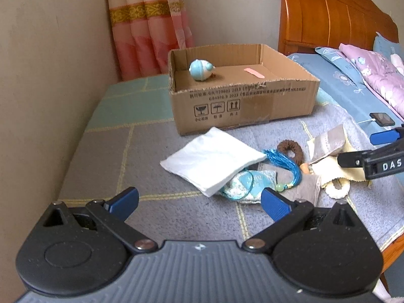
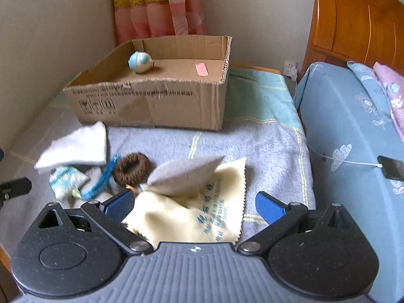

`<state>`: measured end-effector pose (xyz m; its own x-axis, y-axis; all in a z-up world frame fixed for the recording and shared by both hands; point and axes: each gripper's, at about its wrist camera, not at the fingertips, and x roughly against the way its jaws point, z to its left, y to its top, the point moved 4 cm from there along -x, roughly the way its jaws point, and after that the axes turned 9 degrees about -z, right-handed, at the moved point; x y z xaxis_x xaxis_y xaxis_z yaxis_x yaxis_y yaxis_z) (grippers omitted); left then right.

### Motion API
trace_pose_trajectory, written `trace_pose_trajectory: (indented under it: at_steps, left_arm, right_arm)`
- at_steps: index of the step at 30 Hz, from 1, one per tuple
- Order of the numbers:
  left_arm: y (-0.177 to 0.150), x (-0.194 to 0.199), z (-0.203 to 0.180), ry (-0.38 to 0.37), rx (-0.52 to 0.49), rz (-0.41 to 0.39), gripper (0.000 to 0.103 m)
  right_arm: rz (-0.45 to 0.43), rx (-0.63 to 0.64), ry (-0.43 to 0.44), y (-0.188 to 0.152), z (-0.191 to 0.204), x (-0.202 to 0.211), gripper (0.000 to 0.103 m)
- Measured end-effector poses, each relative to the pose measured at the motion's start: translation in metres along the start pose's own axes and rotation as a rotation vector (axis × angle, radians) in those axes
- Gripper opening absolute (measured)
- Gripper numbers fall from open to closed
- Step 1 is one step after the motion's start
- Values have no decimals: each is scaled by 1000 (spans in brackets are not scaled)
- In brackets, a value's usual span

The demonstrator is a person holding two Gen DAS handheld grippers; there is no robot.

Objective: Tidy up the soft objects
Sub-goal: 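Move both grippers back over the remaining items on the bed, then grasp the white cloth with the left gripper while the right gripper grasps the grey pouch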

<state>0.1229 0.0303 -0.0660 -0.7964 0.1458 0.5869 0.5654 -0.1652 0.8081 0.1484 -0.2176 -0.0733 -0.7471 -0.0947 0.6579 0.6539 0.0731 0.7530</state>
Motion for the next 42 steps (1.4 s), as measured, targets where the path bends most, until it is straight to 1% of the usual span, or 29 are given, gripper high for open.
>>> trace_pose_trajectory:
  at_steps: [2,6,11,16,19,22,26,30,33,37,39,41,42]
  left_arm:
    - [-1,-3,0,-5,2,7,102]
    - [2,-7,-1,-5,-4,11,102]
    - [8,-17,2,3,-7,15,102]
    - [16,-31,3,-7,-2,25,102]
    - [23,-39,0,-12,-19,27,102]
    - [28,-43,-6,-49,-69,38,102]
    - [32,-53,-14,-89,-131,65,102]
    - [37,-70,-13,-150,-115,105,102]
    - [40,-82,-11,-168,-115,142,102]
    - [40,-91,-18,-200,-188,183,102]
    - [38,-99,-24,-191,-224,211,102]
    - [38,-106,-26,-167,-240,223,102]
    - [37,-109,-26,-167,-239,229,103]
  right_arm:
    - [2,24,-24,-2,1,-2,103]
    - [8,27,-40,-1,-3,-8,103]
    - [10,12,-47,2,-10,-14,103]
    - [3,10,-59,10,-13,-22,103]
    - [-1,10,-52,13,-13,-26,103]
    - [-2,10,-47,16,-13,-28,103]
    - [-12,15,-43,18,-13,-29,103]
    - [-19,-10,-29,19,-15,-29,103]
    - [-26,-11,-16,20,-14,-27,103]
    - [-46,2,-15,23,-14,-21,103]
    - [-53,-3,-11,24,-15,-20,103]
    - [-55,-12,-7,24,-16,-19,103]
    - [-56,-15,-6,24,-16,-19,103]
